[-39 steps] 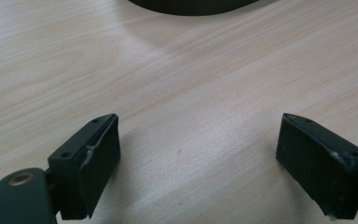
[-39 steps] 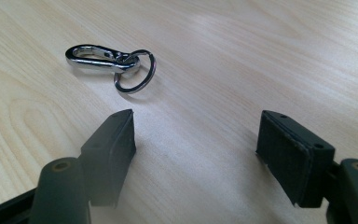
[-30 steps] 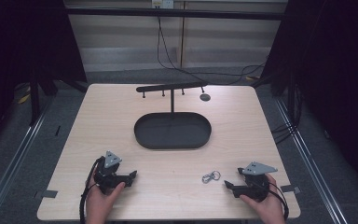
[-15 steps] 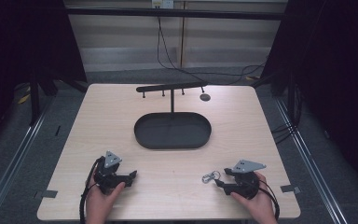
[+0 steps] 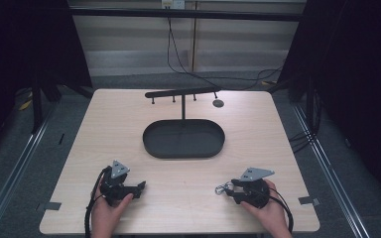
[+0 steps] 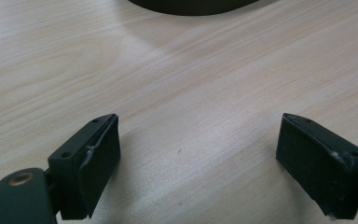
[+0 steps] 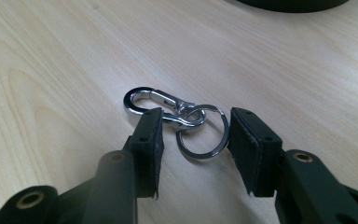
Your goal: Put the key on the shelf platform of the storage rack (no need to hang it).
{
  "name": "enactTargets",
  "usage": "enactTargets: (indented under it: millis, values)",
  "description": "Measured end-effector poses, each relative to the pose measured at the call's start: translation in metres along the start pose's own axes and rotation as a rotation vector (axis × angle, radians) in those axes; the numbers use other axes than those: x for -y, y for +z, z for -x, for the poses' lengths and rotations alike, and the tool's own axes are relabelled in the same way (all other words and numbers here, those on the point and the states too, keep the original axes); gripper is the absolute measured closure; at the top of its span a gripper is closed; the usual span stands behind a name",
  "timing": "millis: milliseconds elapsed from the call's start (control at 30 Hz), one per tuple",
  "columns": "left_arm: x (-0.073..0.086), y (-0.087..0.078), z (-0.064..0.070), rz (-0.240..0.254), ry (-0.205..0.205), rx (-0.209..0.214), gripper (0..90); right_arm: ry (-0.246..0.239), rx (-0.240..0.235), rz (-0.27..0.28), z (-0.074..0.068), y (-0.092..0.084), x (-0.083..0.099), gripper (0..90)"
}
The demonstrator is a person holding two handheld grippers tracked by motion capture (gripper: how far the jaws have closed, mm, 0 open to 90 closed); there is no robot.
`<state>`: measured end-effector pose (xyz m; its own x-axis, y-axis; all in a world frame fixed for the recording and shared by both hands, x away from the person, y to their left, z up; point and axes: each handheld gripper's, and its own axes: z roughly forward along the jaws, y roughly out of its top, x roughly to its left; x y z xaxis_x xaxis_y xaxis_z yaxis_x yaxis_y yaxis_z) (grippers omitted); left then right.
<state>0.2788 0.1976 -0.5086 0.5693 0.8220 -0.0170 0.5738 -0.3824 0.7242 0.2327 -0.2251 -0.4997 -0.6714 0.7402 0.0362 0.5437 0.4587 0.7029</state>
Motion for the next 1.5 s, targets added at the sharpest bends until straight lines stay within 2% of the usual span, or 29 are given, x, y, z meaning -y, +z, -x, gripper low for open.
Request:
enactTargets:
  millis: [33, 133, 167, 200, 267, 367, 467, 533, 600, 633, 667, 733, 1100, 1500]
  values:
    - [0.000, 0.000, 0.000, 0.000, 0.000, 0.000, 13.4, -0.001, -0.002, -0.009, -0.001, 0.000, 0.000, 63.0]
    - [0.000, 0.000, 0.000, 0.003, -0.006, 0.001, 13.4, -0.010, -0.010, 0.003, -0.001, 0.000, 0.000, 65.4]
    - [0.000, 0.000, 0.000, 0.000, 0.001, 0.000, 13.5, -0.002, -0.012, 0.013, -0.001, -0.002, -0.001, 75.1]
    - [0.000, 0.000, 0.000, -0.001, 0.000, 0.000, 13.4, 0.000, -0.013, 0.008, -0.001, -0.003, -0.002, 78.4]
    - [0.000, 0.000, 0.000, 0.000, 0.000, 0.000, 13.4, -0.004, -0.028, -0.003, 0.000, -0.003, -0.002, 83.3]
    - [0.000, 0.000, 0.000, 0.000, 0.000, 0.000, 13.4, -0.006, -0.038, -0.010, -0.001, -0.003, -0.003, 86.0]
    - [0.000, 0.000, 0.000, 0.003, -0.007, 0.001, 13.4, -0.005, -0.028, -0.012, -0.002, -0.005, -0.005, 86.7]
    - [0.000, 0.000, 0.000, 0.000, -0.001, 0.000, 13.4, -0.012, -0.029, 0.003, -0.002, -0.007, -0.008, 87.9]
    - [0.000, 0.000, 0.000, 0.000, 0.000, 0.000, 13.4, 0.007, -0.042, 0.027, -0.002, -0.011, -0.013, 89.7]
    - [0.000, 0.000, 0.000, -0.001, 0.000, -0.001, 13.4, -0.019, -0.018, 0.017, -0.002, -0.014, -0.018, 89.8]
    - [0.000, 0.000, 0.000, -0.001, 0.000, -0.001, 13.4, -0.019, -0.018, 0.017, -0.002, -0.014, -0.018, 89.8]
    - [0.000, 0.000, 0.000, 0.000, 0.000, 0.000, 13.4, -0.010, -0.033, 0.023, -0.001, -0.015, -0.022, 89.8]
    - [0.000, 0.000, 0.000, -0.001, 0.000, -0.001, 13.4, -0.005, -0.043, 0.069, 0.002, -0.021, -0.039, 89.9]
    - [0.000, 0.000, 0.000, -0.001, 0.001, 0.000, 13.4, -0.001, -0.052, 0.093, 0.007, -0.022, -0.058, 89.9]
